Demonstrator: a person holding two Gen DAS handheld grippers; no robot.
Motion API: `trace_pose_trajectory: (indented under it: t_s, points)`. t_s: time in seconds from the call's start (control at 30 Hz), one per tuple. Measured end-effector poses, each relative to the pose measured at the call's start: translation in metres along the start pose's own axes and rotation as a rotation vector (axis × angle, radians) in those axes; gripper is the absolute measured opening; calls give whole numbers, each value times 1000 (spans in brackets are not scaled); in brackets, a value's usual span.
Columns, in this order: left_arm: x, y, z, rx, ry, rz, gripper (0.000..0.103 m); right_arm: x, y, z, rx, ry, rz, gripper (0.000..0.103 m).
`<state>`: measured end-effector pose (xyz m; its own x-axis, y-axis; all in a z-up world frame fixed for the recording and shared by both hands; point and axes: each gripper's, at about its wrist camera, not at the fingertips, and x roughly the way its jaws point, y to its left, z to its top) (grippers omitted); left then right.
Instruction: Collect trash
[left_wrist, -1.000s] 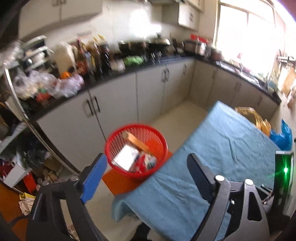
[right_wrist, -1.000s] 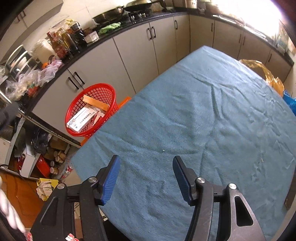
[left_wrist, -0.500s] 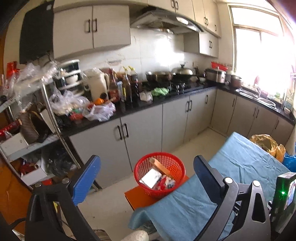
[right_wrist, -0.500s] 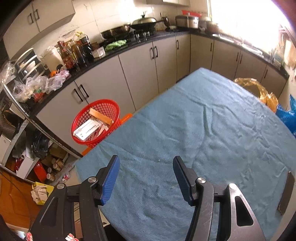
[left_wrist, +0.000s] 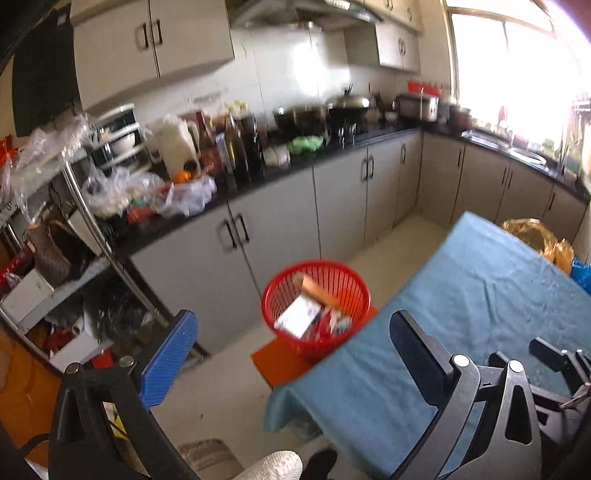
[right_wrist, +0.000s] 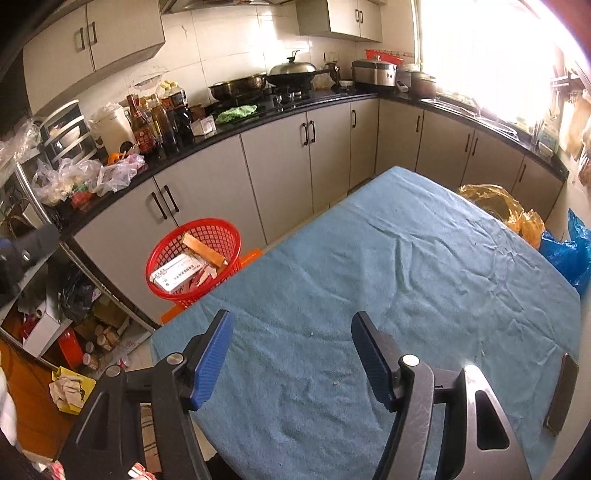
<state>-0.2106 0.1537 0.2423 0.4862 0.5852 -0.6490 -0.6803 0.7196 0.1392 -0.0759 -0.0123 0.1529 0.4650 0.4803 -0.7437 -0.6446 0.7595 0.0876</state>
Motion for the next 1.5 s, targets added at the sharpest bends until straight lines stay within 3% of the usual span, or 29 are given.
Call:
trace_pose_trajectory:
  t_s: [0.17,0.73,1.5]
  points:
    - [18,-2,-14,7,79,33,103,6,3,-6,-26,29,11,71]
    - [43,3,-35,-8,219,-33,103,24,26,-16,-76,88,38,72]
    - [53,7,-36,-10,255,-59,103,31,32,-17,-53,120,34,73]
